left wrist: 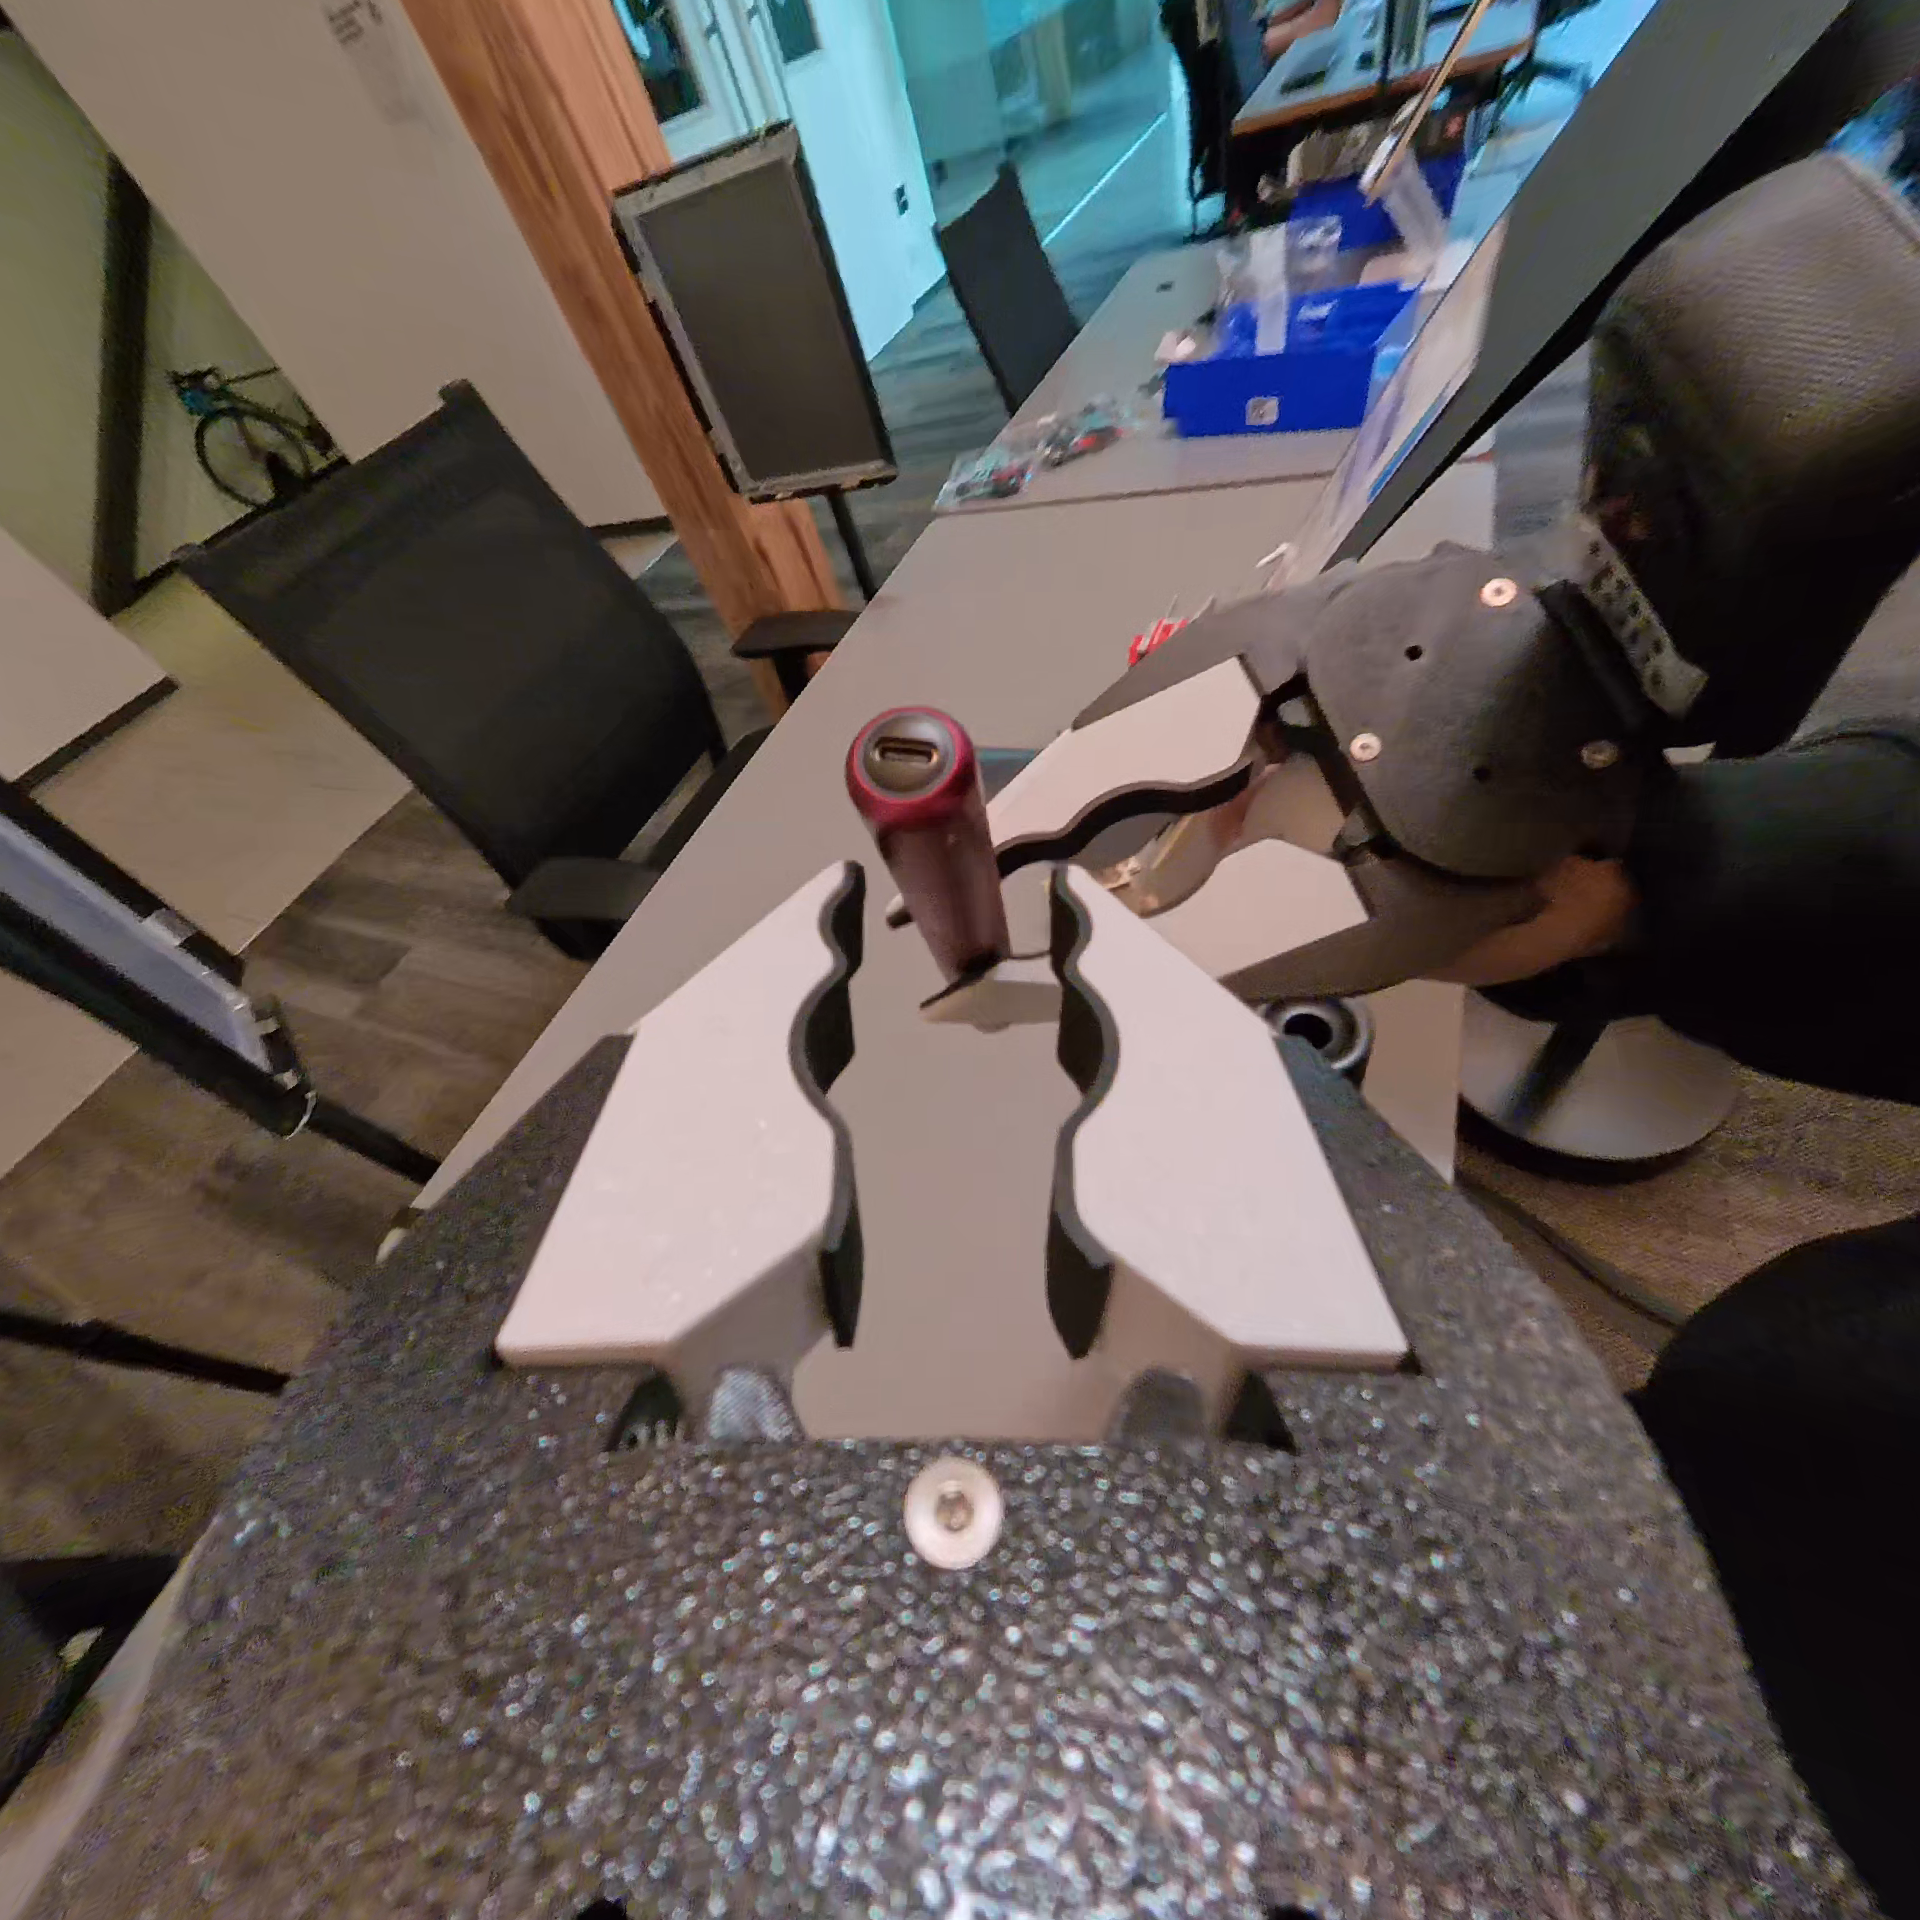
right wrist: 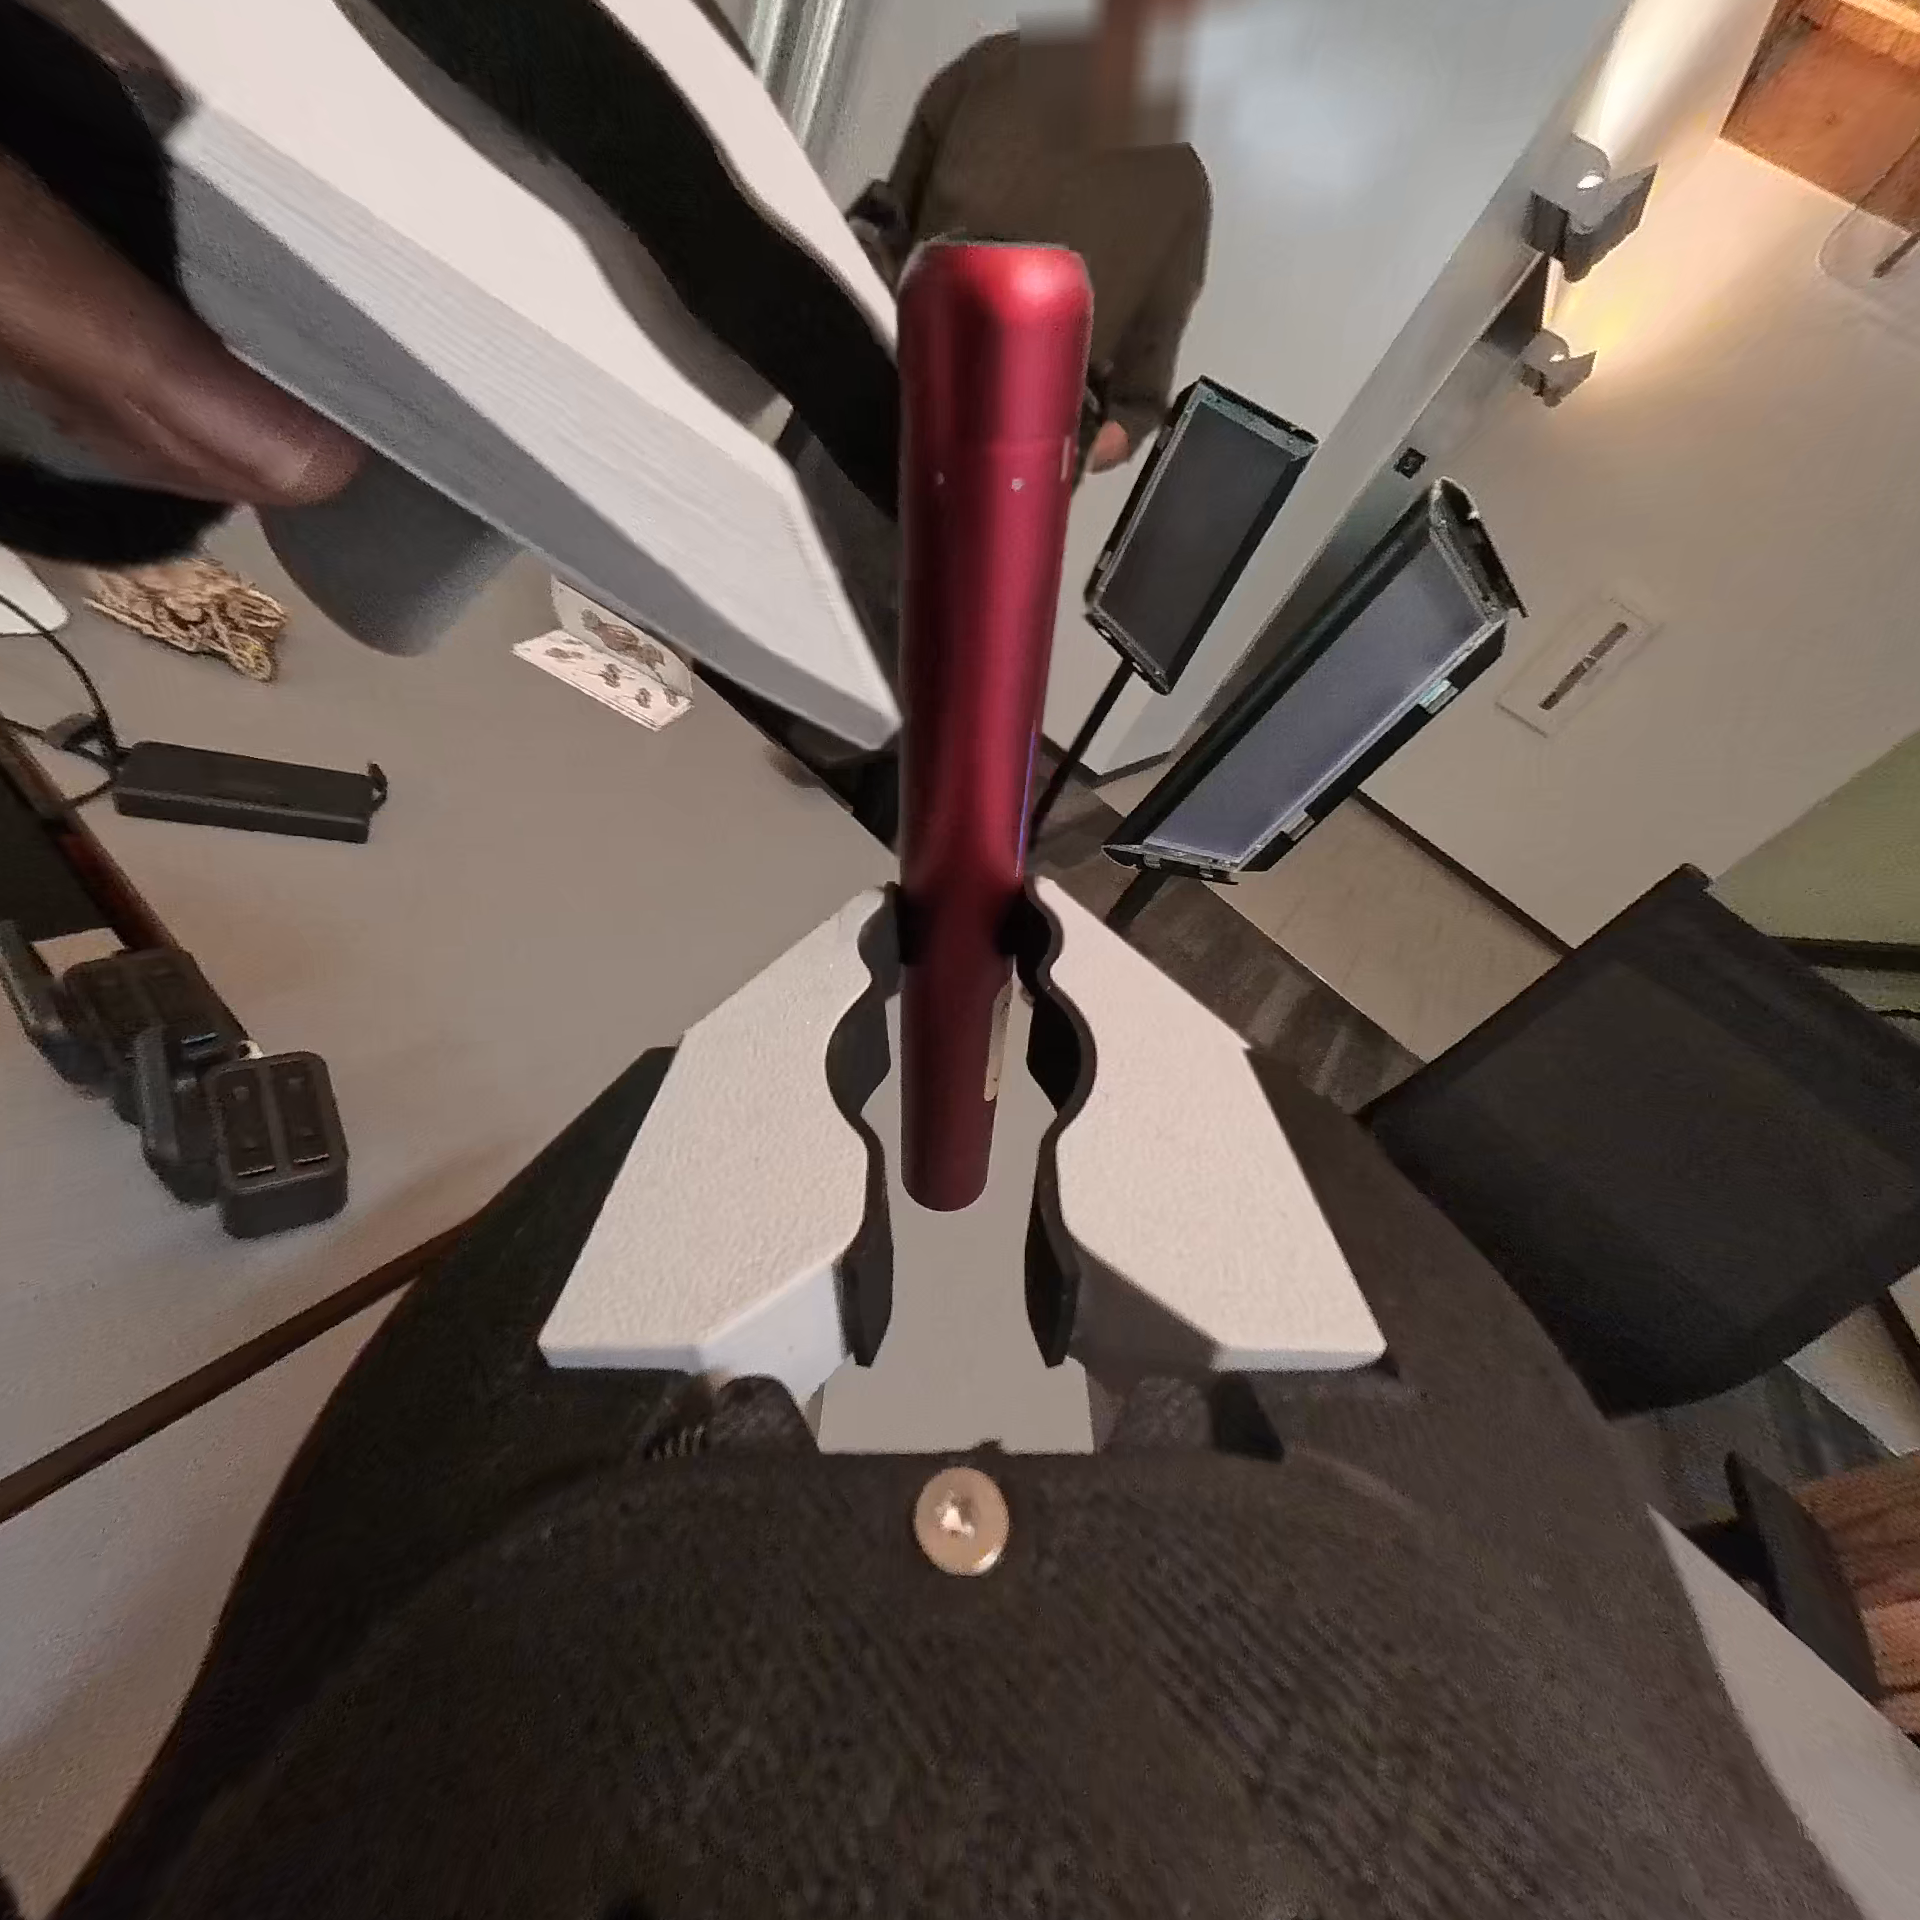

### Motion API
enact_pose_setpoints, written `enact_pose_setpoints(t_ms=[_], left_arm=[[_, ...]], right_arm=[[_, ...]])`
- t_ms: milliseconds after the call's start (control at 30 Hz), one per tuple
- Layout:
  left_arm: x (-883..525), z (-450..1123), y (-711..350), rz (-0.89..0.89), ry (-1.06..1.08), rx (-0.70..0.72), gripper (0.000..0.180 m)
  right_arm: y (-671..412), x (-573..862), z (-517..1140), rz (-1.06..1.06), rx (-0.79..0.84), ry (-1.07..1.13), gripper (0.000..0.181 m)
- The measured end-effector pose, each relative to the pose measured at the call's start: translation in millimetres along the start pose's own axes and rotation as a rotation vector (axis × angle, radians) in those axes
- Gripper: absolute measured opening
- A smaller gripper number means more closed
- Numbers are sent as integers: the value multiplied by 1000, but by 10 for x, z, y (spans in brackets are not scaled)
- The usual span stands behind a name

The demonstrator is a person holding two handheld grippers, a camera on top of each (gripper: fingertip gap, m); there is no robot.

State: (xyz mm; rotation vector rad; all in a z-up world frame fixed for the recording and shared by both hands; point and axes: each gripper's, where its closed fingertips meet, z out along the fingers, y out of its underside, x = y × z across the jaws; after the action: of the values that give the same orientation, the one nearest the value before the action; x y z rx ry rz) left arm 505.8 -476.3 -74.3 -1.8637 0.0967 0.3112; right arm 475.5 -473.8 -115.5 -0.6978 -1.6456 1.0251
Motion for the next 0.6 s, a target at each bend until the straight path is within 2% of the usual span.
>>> enact_pose_setpoints(t_ms=[167, 267, 400, 467, 600], left_arm=[[67, 30, -43, -24, 45, 22, 19], [100, 51, -37, -15, 74, 13, 19], [147, 141, 26, -55, 144, -10, 19], [158, 207, 91, -63, 163, -39, 19], [221, 347, 281, -86, 206, -75, 19]], right_arm=[[-8, -176, -21, 28, 23, -62, 20], [4, -195, -40, 77, 34, -68, 20], [97, -246, -120, 101, 41, -207, 20], [121, -207, -252, 168, 62, -275, 32], [393, 54, -545, 285, -4, -264, 53]])
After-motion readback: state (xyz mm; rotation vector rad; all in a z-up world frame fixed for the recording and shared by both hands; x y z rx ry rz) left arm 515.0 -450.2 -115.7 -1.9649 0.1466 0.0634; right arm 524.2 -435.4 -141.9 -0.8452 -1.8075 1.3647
